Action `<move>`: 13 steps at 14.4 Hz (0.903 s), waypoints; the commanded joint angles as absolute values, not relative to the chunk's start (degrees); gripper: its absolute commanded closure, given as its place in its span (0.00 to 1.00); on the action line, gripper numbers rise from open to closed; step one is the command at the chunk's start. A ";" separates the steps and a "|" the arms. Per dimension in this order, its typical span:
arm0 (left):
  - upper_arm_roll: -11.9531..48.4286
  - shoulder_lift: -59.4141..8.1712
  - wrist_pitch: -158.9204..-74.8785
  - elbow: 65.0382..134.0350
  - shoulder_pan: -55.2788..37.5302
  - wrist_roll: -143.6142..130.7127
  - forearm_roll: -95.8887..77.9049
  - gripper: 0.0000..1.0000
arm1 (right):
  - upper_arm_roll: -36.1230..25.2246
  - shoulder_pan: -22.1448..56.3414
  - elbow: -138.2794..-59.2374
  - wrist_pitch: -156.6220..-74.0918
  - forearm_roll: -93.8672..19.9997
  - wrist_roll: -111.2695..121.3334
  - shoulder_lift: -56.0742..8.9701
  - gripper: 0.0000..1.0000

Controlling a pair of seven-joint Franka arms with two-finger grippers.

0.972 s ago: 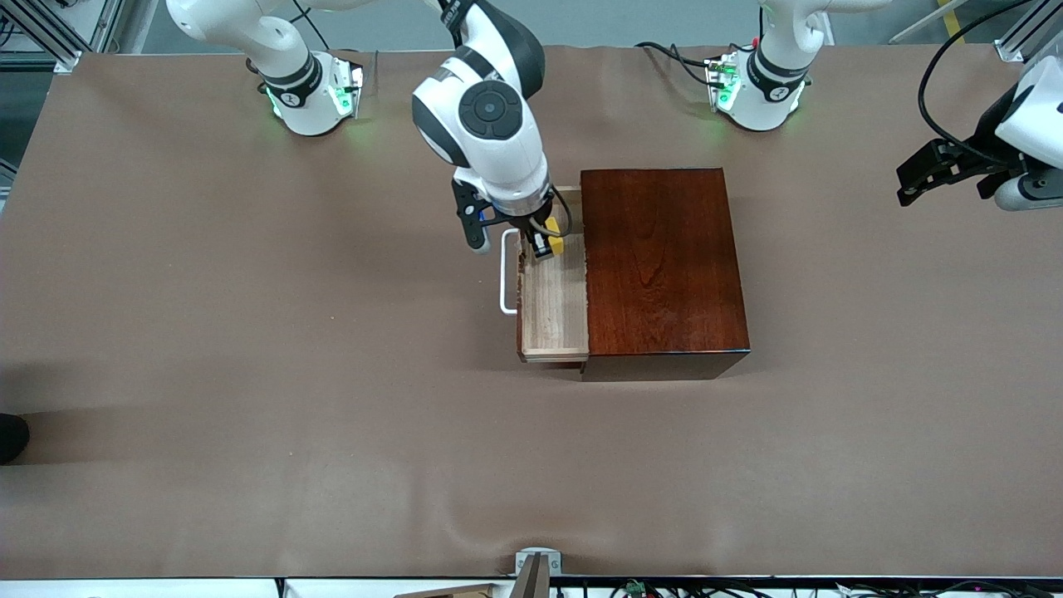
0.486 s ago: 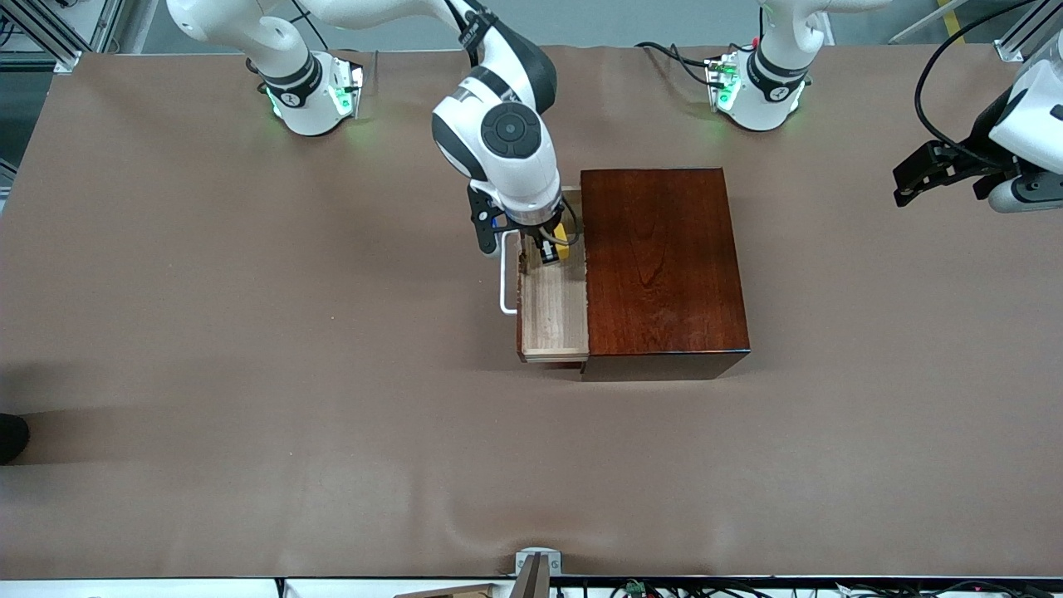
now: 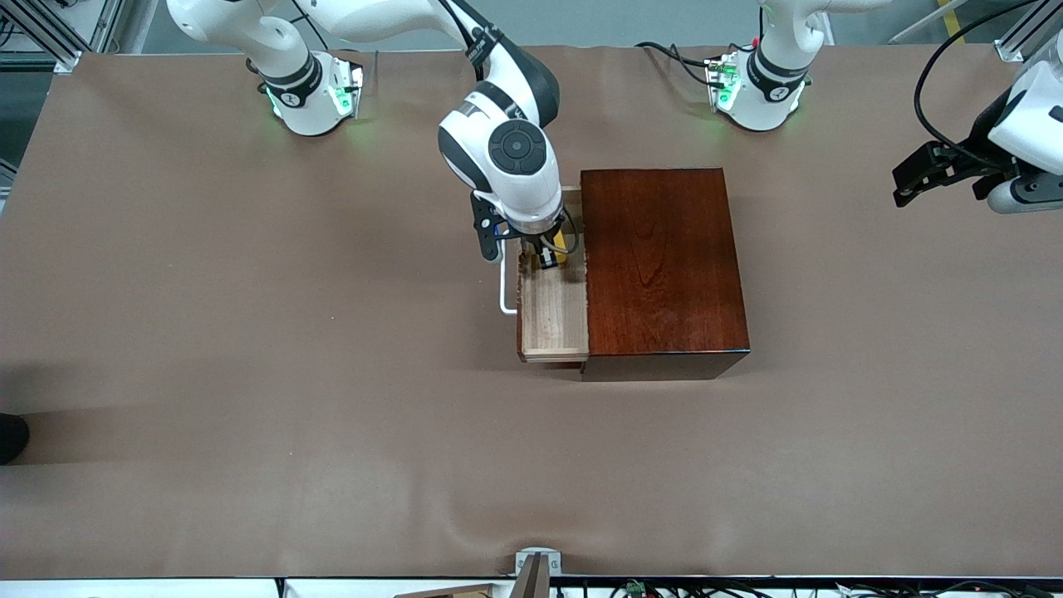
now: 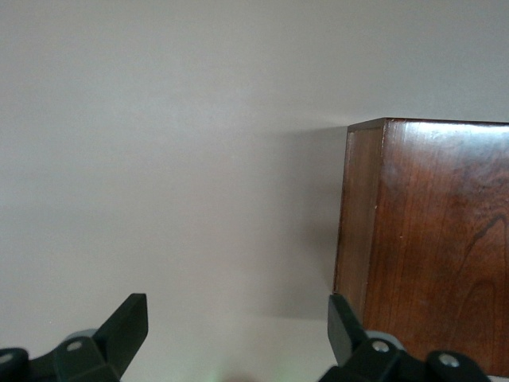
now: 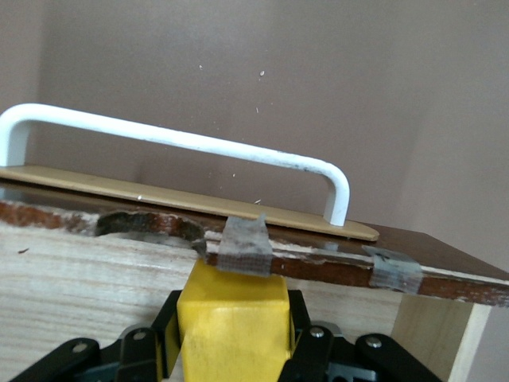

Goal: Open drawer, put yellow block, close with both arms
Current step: 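Lower the cube into the drawer and open the right gripper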

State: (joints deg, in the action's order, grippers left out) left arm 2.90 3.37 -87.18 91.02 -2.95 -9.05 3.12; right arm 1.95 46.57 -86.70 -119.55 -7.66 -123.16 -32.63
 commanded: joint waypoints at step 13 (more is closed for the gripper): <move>15.01 -1.13 -89.74 88.86 -3.25 -22.65 2.63 0.00 | 1.23 42.19 -75.51 -111.99 -7.82 -123.41 -33.14 0.00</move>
State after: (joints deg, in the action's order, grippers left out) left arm 12.31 1.23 -89.71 90.73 -3.30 -18.47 3.04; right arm 0.64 44.08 -78.65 -115.59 -7.69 -124.24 -32.85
